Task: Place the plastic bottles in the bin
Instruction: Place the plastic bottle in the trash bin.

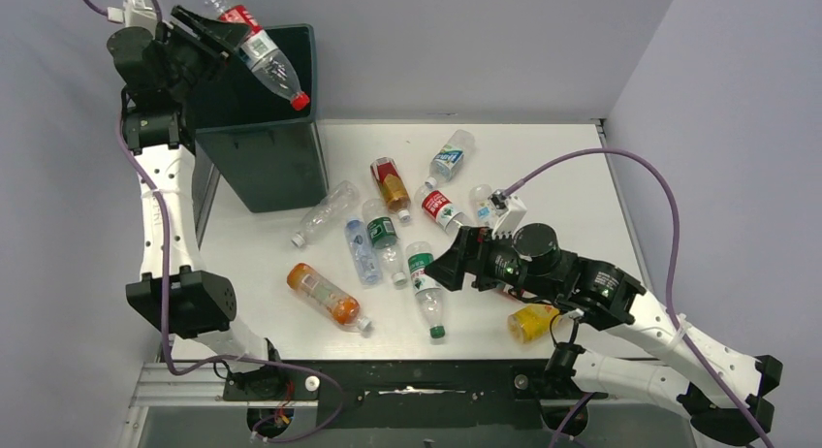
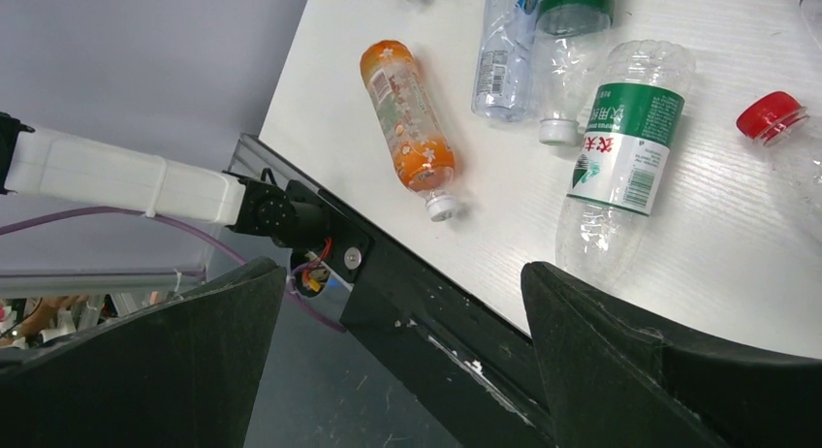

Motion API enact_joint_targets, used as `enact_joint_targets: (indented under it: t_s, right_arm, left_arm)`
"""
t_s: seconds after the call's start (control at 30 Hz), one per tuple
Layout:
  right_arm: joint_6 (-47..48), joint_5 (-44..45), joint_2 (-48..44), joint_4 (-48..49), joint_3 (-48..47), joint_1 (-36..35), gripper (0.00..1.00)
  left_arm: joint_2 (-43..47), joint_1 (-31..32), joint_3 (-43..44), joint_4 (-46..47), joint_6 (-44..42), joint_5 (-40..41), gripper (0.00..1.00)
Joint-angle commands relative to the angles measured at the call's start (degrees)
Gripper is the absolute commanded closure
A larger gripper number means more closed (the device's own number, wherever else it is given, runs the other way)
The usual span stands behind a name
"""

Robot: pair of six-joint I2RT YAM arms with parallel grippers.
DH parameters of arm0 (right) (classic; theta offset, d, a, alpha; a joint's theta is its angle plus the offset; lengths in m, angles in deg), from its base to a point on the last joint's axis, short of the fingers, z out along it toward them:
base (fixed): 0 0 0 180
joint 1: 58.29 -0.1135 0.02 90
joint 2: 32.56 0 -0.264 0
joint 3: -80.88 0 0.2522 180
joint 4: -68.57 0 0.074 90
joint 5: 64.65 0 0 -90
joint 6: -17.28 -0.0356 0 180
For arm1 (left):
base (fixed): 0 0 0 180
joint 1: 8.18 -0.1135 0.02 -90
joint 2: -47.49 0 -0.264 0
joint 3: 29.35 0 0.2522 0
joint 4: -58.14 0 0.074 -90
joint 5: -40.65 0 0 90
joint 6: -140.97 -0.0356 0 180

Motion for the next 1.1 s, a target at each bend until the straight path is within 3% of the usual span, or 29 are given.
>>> enact_joint_targets:
  t_s: [0.0, 0.37, 0.57, 0.63, 0.83, 1.07]
  right_arm:
    - [0.4, 0.2, 1.1, 0.7, -0.7, 0.0, 0.02]
    - [2.1, -1.2, 3.6, -1.1, -1.9, 2.1, 0.02]
    - [3.8, -5.6, 4.7, -2.5, -2.9, 6.7, 0.02]
    - [4.5, -6.4, 4.7, -3.0, -3.1, 7.9, 0.02]
    - [4.9, -6.3, 3.1, -3.8, -1.4, 8.9, 0.02]
    - [1.4, -1.7, -1.5, -5.5, 3.5, 8.9, 0.02]
  left_arm:
    - [-2.8, -3.3, 5.0, 12.2, 6.7, -4.5, 0.62]
    - [-7.9, -4.2, 5.3, 10.5, -5.5, 0.9, 0.57]
    - [-8.8, -4.1, 6.1, 3.4, -12.5, 2.0, 0.26]
    - [-8.0, -4.1, 5.8, 0.2, -14.9, 3.3, 0.21]
    - [-4.8, -4.1, 4.7, -5.6, -18.4, 8.0, 0.18]
    - [1.0, -4.0, 3.1, -7.7, -16.7, 3.2, 0.17]
